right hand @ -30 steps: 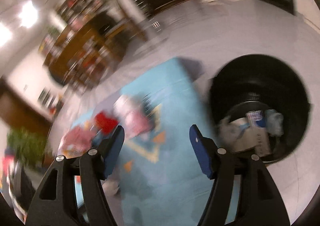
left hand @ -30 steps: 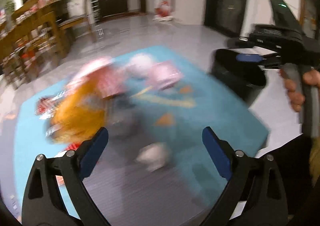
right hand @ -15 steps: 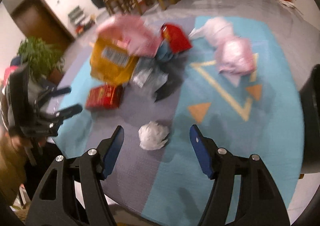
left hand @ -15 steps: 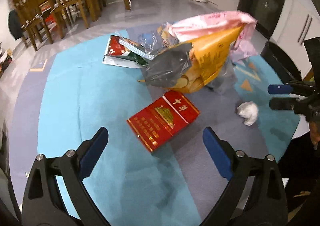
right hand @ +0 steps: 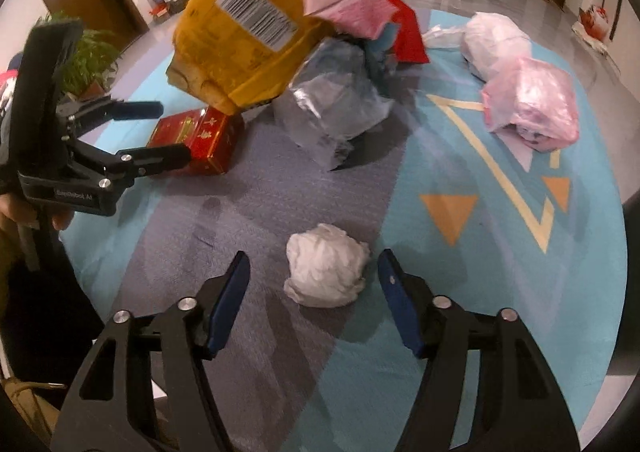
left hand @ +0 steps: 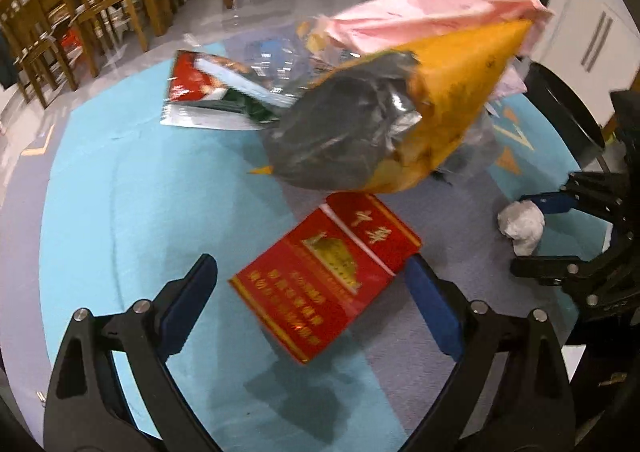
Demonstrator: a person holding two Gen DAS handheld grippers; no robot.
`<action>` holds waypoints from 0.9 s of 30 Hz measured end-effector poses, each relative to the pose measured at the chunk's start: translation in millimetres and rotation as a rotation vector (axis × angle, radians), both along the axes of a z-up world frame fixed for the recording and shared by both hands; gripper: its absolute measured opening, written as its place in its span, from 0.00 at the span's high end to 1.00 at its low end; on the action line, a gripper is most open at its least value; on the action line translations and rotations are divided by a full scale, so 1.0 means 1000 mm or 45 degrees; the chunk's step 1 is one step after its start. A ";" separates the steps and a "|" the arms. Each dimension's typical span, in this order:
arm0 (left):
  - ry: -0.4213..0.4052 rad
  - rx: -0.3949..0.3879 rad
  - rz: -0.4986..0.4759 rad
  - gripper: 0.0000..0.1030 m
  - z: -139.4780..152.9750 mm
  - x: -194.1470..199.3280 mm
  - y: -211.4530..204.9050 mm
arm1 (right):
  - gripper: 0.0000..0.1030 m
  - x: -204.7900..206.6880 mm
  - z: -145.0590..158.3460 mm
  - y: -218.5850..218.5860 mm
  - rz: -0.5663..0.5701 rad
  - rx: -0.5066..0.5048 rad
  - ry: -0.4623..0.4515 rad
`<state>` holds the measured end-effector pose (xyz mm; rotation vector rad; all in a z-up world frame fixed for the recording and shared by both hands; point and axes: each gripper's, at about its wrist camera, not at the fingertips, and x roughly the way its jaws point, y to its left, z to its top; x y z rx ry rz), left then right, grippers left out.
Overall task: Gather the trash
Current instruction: 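Grasp the red cigarette box with the left tool while the right tool grasps a tissue ball, then drop the cigarette box and tissue ball into the black bin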
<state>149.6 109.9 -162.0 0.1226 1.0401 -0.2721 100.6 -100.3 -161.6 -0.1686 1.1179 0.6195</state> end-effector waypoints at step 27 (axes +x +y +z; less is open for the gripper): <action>-0.054 -0.151 -0.124 0.23 0.038 -0.085 -0.062 | 0.69 0.001 0.051 -0.077 -0.212 0.210 -0.105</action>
